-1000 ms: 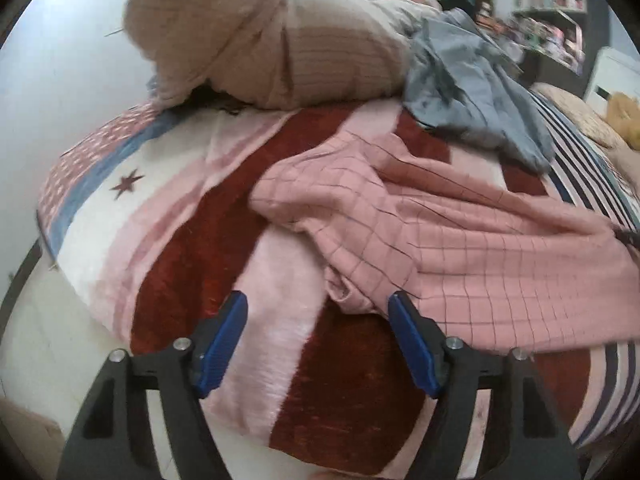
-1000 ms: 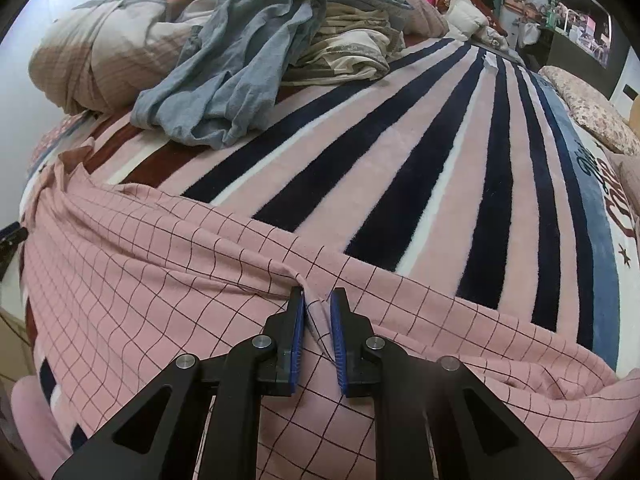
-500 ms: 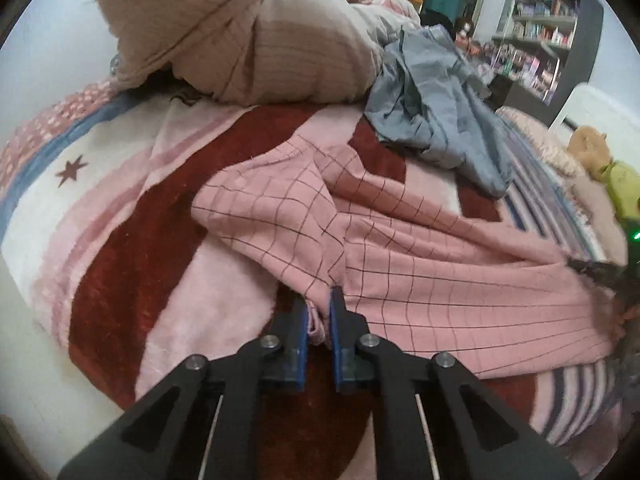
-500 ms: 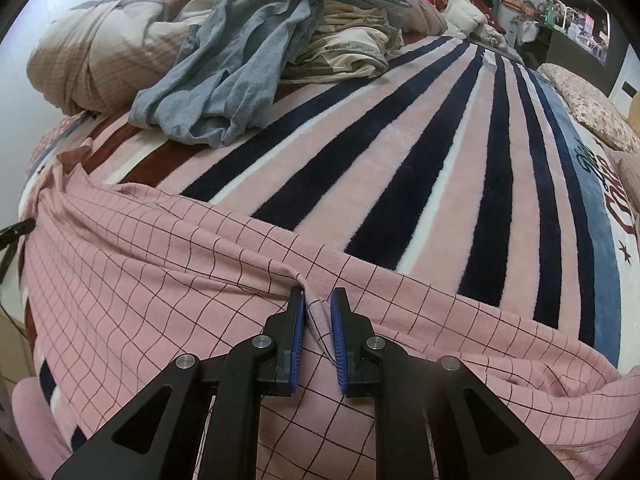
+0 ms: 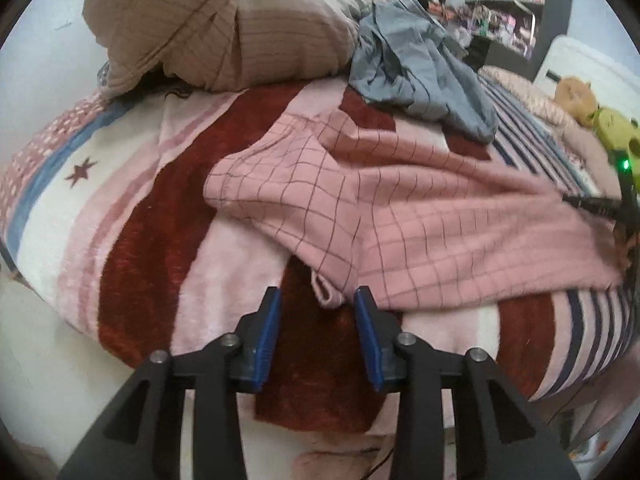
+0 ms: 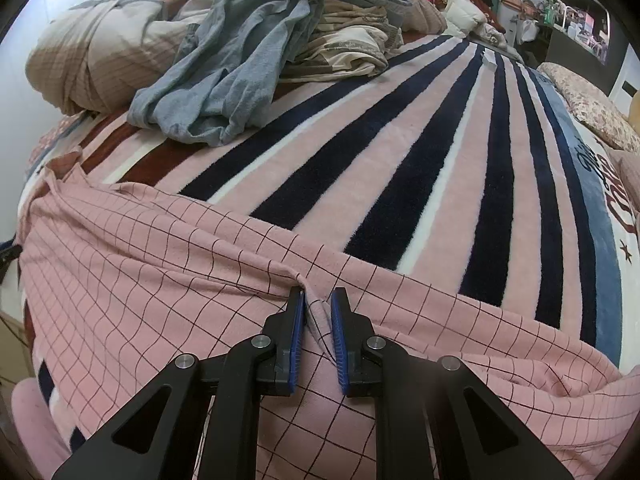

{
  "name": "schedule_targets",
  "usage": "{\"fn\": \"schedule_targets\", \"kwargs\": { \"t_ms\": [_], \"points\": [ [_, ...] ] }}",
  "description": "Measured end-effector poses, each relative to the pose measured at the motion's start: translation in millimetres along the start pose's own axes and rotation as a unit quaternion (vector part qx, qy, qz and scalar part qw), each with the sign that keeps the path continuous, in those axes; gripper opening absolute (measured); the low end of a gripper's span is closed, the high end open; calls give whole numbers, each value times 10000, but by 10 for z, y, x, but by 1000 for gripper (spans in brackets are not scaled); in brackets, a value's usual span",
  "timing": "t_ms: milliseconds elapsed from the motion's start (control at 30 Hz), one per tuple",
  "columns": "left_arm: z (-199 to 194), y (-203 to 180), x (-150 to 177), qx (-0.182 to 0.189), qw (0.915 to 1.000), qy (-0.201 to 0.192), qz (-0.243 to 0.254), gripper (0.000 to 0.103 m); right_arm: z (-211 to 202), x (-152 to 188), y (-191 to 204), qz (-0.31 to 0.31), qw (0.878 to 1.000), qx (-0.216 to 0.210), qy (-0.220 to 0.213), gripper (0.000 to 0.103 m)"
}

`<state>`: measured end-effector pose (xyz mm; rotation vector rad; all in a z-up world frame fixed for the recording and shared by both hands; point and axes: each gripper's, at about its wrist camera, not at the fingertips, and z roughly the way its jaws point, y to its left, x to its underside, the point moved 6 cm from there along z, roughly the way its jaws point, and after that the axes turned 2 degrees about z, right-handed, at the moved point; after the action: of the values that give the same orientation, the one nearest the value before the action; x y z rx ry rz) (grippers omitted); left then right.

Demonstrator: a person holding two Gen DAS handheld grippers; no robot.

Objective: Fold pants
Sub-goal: 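Grasp the pant leg cuff with the left tool while the right tool holds the fabric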

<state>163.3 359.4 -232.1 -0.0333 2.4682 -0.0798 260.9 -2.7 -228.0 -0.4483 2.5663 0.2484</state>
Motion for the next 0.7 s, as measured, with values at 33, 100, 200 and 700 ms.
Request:
{"fn": "schedule_targets", "kwargs": {
  "t_ms": [33, 100, 200, 700],
  "points": [
    [-3, -6, 17, -12, 10000, 23, 49, 34, -2, 2, -6, 1, 10000, 2, 1, 8],
    [18, -1, 48, -39, 10000, 42, 62, 33, -4, 6, -8, 7, 10000, -2, -1, 8],
    [30, 1, 41, -53, 10000, 2, 45, 33, -3, 5, -6, 5, 10000, -1, 3, 8],
    [173, -76, -170, 36, 9994, -119, -334, 6, 0, 8, -2, -9, 10000, 32, 12, 9]
  ]
}}
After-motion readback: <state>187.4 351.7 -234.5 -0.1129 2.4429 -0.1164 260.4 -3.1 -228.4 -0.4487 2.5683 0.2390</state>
